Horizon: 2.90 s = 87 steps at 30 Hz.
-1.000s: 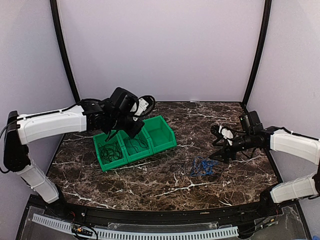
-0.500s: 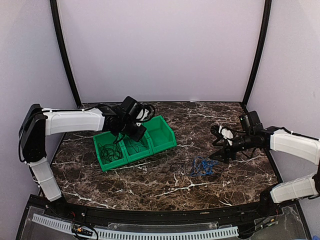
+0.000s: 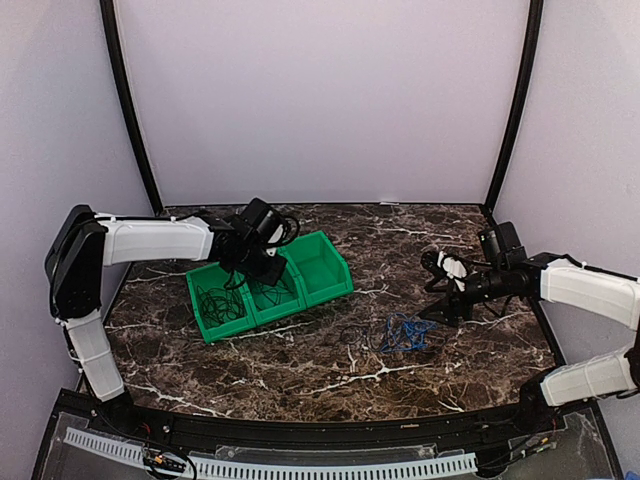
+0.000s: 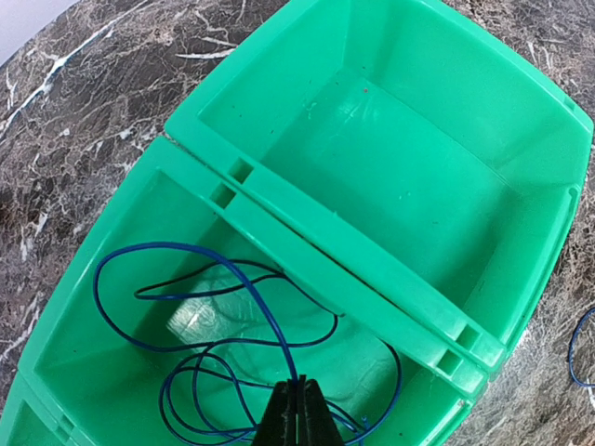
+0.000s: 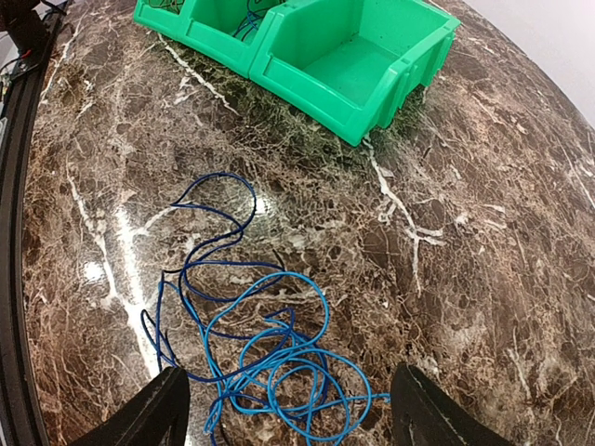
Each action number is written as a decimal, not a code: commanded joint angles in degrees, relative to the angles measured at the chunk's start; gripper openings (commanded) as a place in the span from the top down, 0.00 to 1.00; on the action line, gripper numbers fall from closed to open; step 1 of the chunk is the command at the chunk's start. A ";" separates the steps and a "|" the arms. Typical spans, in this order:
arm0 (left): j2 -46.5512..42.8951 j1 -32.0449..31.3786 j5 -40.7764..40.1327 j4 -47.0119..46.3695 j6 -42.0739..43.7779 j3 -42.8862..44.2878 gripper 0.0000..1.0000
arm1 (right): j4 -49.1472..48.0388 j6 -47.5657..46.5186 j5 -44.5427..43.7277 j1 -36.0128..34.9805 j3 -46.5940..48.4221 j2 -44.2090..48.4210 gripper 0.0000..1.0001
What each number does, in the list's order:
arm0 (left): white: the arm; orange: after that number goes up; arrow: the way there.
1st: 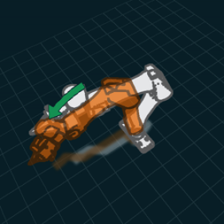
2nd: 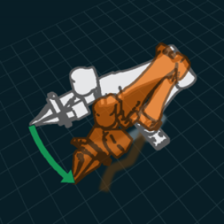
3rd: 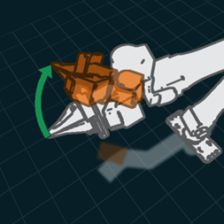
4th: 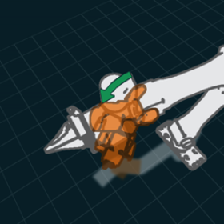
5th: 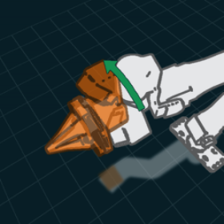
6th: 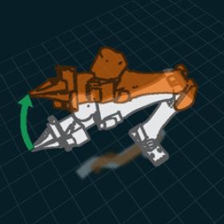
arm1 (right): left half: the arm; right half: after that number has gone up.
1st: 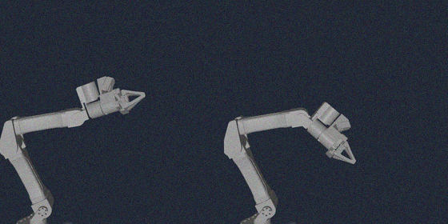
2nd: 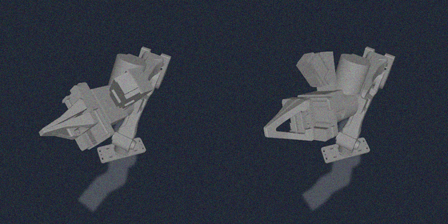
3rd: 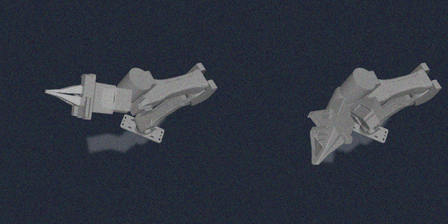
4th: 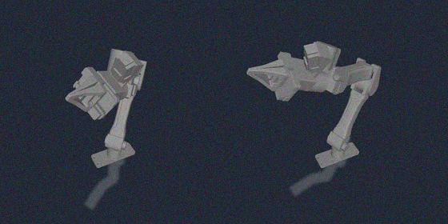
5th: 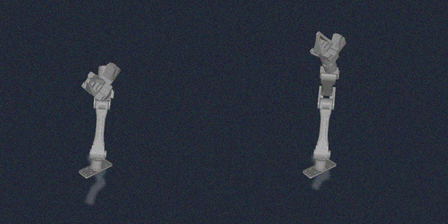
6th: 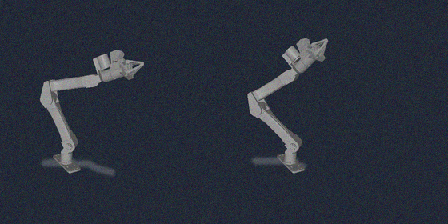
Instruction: Untangle the cables
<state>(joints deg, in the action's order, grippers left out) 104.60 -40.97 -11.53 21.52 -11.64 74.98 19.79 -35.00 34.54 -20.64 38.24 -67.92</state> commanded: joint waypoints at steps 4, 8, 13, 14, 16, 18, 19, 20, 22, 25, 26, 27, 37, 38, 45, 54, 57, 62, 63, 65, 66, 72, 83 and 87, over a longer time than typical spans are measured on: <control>1.26 0.64 2.31 2.75 -2.31 0.96 1.00 | -0.06 -0.43 -0.36 -0.41 1.31 0.23 0.24; 0.50 0.63 4.54 5.05 -4.05 2.36 0.99 | 0.00 -0.42 -0.44 -0.38 1.31 0.28 0.24; -3.76 0.63 3.80 6.79 -5.43 2.63 0.76 | -0.02 -0.51 -0.55 -0.45 1.39 0.31 0.24; -4.35 0.59 3.33 7.00 -5.61 2.59 0.72 | -0.02 -0.50 -0.61 -0.38 1.40 0.29 0.24; -6.58 0.55 2.42 7.76 -5.77 2.42 0.68 | -0.02 -0.50 -0.62 -0.45 1.40 0.25 0.24; -8.10 0.54 1.83 9.54 -5.69 2.37 0.64 | -0.02 -0.50 -0.53 -0.45 1.40 0.30 0.24; -8.62 0.54 1.63 10.09 -5.74 2.37 0.63 | -0.02 -0.50 -0.53 -0.45 1.40 0.25 0.24; -9.74 0.56 1.19 11.13 -5.75 2.21 0.61 | 0.05 -0.53 -0.53 -0.45 1.40 0.32 0.24; -11.76 0.23 1.22 11.54 -5.04 1.63 0.58 | 0.07 -0.51 -0.53 -0.45 1.40 0.38 0.24; -15.30 -2.15 3.39 7.99 0.16 -0.55 0.58 | -0.02 -0.51 -0.62 -0.45 1.40 0.38 0.24; -16.93 -4.59 3.51 5.24 1.42 -1.95 0.57 | -0.02 -0.50 -0.61 -0.45 1.47 0.29 0.24; -17.52 -8.02 3.26 3.59 4.58 -2.78 0.57 | -0.20 -0.52 -0.73 -0.45 1.45 0.26 0.24; -6.41 -22.21 9.92 -12.27 10.50 -4.77 0.53 | -1.32 0.56 -1.15 -0.49 1.33 -0.78 0.24; -5.40 -22.57 10.29 -13.12 10.08 -4.54 0.52 | -1.19 0.55 -1.08 -0.53 1.31 -0.91 0.24; 4.26 -23.72 8.29 -14.32 8.75 -0.34 0.50 | -0.76 0.29 -0.97 -0.61 1.49 -1.74 0.24; 9.71 -23.67 13.16 -19.32 6.63 0.53 0.49 | -0.67 0.29 -1.73 -0.63 1.59 -2.42 0.24; 11.08 -23.63 13.17 -20.12 6.78 1.06 0.53 | -0.74 0.29 -2.01 -0.62 1.58 -2.28 0.24; 12.81 -23.56 12.63 -19.54 6.07 2.69 0.75 | 0.21 -0.21 -1.51 -0.63 2.25 -1.83 0.26; 12.67 -23.44 12.38 -19.34 5.57 3.00 0.84 | 0.37 -0.24 -0.97 -0.63 2.47 -1.34 0.26; 11.93 -23.37 10.22 -18.74 5.00 3.18 0.94 | -0.40 0.27 0.26 -0.63 2.38 0.24 0.27; 11.54 -23.37 9.78 -18.36 4.60 3.25 0.98 | -1.17 0.68 0.72 -0.60 2.37 1.17 0.28; 2.04 -23.34 8.32 -19.77 3.00 0.43 1.00 | -0.68 1.95 2.84 -3.36 6.17 2.47 0.27; -17.59 -23.35 2.63 -24.69 -3.25 -6.67 1.00 | -0.08 1.42 -0.60 -13.51 12.12 -6.31 0.17; -21.07 -23.31 1.97 -24.40 -4.08 -7.19 1.00 | -2.61 2.52 1.48 -16.19 15.27 -10.58 0.15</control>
<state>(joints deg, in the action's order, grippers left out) 86.19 -64.40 -6.94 -3.01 -13.28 69.76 20.67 -33.71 34.96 -34.52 49.28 -75.57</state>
